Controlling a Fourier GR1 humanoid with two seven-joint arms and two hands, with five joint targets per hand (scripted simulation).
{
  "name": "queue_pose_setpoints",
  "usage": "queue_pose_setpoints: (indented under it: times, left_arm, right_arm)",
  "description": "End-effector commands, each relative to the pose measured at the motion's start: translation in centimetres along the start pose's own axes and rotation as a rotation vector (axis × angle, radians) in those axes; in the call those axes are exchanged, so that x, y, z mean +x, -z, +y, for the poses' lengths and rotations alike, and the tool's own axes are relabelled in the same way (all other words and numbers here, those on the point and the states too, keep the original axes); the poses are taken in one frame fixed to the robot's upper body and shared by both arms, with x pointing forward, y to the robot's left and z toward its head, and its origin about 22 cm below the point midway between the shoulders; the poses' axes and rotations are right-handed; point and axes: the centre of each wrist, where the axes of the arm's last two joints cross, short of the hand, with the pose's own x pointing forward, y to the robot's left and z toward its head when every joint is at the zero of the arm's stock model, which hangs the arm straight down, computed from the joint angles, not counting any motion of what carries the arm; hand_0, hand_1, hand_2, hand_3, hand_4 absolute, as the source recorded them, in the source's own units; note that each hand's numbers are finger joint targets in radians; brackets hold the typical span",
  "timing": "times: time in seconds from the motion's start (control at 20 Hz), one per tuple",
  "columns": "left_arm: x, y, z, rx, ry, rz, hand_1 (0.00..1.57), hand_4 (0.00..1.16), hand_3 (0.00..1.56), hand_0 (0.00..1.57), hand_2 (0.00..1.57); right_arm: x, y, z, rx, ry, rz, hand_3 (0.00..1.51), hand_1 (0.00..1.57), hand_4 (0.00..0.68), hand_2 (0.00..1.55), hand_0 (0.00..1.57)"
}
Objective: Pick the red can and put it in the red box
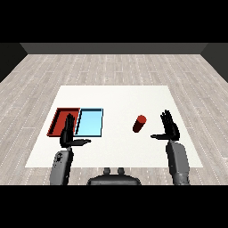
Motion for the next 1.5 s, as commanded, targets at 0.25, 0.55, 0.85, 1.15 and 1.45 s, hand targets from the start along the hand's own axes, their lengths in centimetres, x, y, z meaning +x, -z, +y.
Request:
queue_pose_setpoints:
  times: [0.25, 0.55, 0.85, 1.15, 1.45]
  left_arm:
    - [0.6, -1.2, -0.2, 0.012, -0.014, -0.011, 0.00, 0.00, 0.00, 0.00, 0.00]
    - [-0.3, -1.2, 0.5, 0.010, -0.009, 0.004, 0.00, 0.00, 0.00, 0.00, 0.00]
    - [-0.2, 0.2, 1.5, 0.006, -0.044, -0.002, 0.00, 0.00, 0.00, 0.00, 0.00]
    - [1.1, 0.1, 2.9, 0.016, -0.044, 0.002, 0.00, 0.00, 0.00, 0.00, 0.00]
    - [0.7, -0.3, 1.8, 0.021, -0.053, -0.003, 0.00, 0.00, 0.00, 0.00, 0.00]
  right_arm:
    - [-1.9, 1.6, 0.9, 0.002, 0.062, 0.021, 0.00, 0.00, 0.000, 0.00, 0.00]
    - [-4.9, 3.4, 3.3, -0.006, 0.076, 0.038, 0.00, 0.00, 0.000, 0.00, 0.00]
    - [-5.5, 3.2, 4.6, -0.006, 0.107, 0.076, 0.00, 0.00, 0.000, 0.00, 0.00]
    - [-7.6, 3.9, 6.6, 0.008, 0.167, 0.076, 0.00, 0.00, 0.000, 0.00, 0.00]
    - [-7.1, 4.4, 7.0, -0.015, 0.173, 0.100, 0.00, 0.00, 0.000, 0.00, 0.00]
